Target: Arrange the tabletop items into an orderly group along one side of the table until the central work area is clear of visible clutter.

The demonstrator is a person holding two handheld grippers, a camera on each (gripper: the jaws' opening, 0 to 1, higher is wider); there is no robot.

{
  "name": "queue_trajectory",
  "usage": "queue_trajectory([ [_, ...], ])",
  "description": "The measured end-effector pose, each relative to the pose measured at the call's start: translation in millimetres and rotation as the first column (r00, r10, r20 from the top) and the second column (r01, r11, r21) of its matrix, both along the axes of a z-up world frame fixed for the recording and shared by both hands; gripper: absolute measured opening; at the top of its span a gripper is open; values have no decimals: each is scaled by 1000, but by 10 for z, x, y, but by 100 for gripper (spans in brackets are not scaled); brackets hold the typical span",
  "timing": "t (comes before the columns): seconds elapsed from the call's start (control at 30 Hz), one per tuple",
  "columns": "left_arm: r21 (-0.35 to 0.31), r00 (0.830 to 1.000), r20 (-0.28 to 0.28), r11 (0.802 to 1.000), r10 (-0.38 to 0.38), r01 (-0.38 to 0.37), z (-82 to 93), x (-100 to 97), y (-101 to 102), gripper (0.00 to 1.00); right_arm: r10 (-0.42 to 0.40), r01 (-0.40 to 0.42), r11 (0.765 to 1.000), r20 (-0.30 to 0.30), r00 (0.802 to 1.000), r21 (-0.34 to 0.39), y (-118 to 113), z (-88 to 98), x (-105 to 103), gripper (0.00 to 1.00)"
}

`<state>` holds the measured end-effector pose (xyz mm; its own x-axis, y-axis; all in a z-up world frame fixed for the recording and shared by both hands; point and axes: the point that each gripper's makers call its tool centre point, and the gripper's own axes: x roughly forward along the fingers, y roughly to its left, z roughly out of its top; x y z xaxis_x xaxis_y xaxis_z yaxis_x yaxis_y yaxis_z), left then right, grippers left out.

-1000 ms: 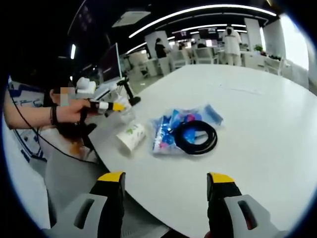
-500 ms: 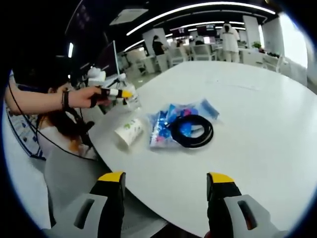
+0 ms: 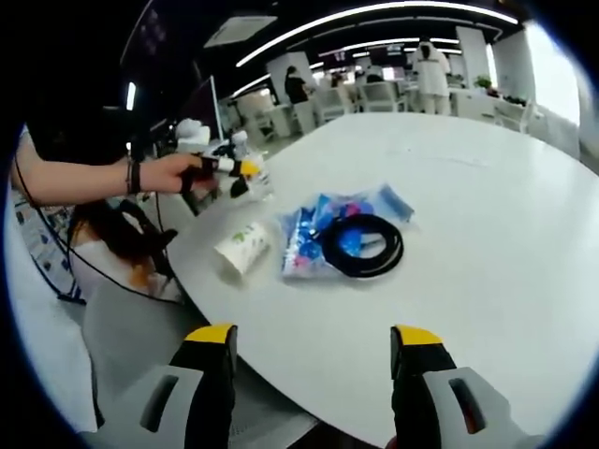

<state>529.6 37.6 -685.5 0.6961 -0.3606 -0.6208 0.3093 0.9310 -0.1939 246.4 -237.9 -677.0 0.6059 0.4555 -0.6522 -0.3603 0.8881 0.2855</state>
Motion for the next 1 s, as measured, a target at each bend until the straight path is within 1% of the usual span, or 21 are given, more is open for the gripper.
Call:
queue_trajectory([
  [0.2, -13, 1000, -8, 1000, 5, -5, -9, 10, -5, 37, 2, -2, 1000, 0, 1000, 3, 18, 0, 0, 68],
  [0.3, -39, 999, -32, 999, 17, -18, -19, 5, 6, 37, 9, -9, 1000, -1, 1000, 5, 34, 0, -8, 68],
  [0.43, -46, 999, -43, 999, 19, -21, -5, -13, 6, 39, 11, -11, 1000, 0, 1000, 4, 37, 5, -10, 68],
  [0.5, -133, 996, -71, 989, 61, -70, 39, -49, -18, 41, 7, -7, 1000, 7, 1000, 7, 34, 24, 5, 68],
  [0.53, -141, 996, -69, 987, 64, -73, 53, -66, -6, 42, 4, -5, 1000, 9, 1000, 9, 33, 30, 13, 68],
  [0.7, -181, 992, -78, 977, 97, -109, 76, -271, 69, 42, -1, 1, 1000, 20, 1000, 16, 45, 50, 40, 68],
  [0.8, -184, 991, -91, 976, 101, -116, 43, -405, 105, 42, 5, -5, 1000, 22, 1000, 19, 71, 45, 34, 68],
  [1.0, -170, 988, -116, 978, 102, -121, -68, -747, 227, 41, 18, -18, 999, 21, 1000, 26, 122, 18, 0, 68],
])
